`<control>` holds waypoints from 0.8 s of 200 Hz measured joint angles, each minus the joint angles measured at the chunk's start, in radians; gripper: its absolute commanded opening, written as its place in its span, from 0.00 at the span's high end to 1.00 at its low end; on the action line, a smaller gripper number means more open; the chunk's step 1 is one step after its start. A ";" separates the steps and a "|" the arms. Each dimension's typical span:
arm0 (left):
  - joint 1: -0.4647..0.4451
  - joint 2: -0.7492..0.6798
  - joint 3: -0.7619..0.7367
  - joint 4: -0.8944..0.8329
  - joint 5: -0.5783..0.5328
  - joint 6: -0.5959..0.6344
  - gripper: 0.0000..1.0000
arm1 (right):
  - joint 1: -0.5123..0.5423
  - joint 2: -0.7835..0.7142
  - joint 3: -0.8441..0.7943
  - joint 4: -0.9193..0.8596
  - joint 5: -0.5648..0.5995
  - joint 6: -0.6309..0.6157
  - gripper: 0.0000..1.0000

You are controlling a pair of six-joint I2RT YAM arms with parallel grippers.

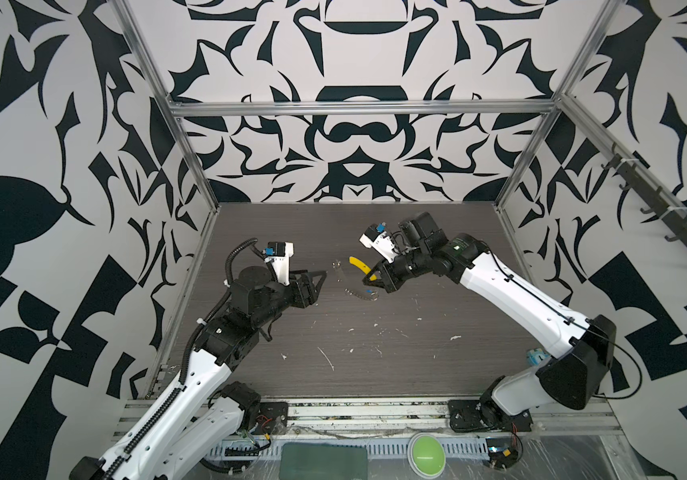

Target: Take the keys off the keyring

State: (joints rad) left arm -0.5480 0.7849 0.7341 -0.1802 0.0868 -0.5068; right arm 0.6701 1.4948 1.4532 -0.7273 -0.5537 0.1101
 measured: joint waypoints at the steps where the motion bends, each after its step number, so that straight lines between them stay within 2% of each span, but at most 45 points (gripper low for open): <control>1: -0.002 0.002 0.000 0.001 -0.003 0.000 0.34 | 0.001 0.000 0.000 0.000 0.003 0.001 1.00; 26: -0.100 0.059 0.000 0.033 -0.121 0.026 0.34 | 0.042 0.000 0.001 0.004 0.076 0.045 1.00; 49: -0.153 0.113 0.000 0.050 -0.195 0.053 0.35 | 0.082 0.000 0.005 0.003 0.119 0.066 1.00; 88: -0.162 0.168 0.000 0.084 -0.272 0.083 0.41 | 0.118 0.000 0.018 0.002 0.156 0.080 1.00; 135: -0.187 0.177 0.006 0.111 -0.378 0.096 0.57 | 0.126 0.001 0.024 0.019 0.178 0.090 1.00; 160: -0.193 0.134 0.006 0.109 -0.425 0.094 0.58 | 0.132 0.001 0.024 0.052 0.179 0.091 1.00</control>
State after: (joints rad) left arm -0.7410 0.9192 0.7403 -0.0711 -0.3386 -0.4129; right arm 0.8021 1.4960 1.4776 -0.6750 -0.3752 0.2008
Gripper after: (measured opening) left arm 0.421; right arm 0.080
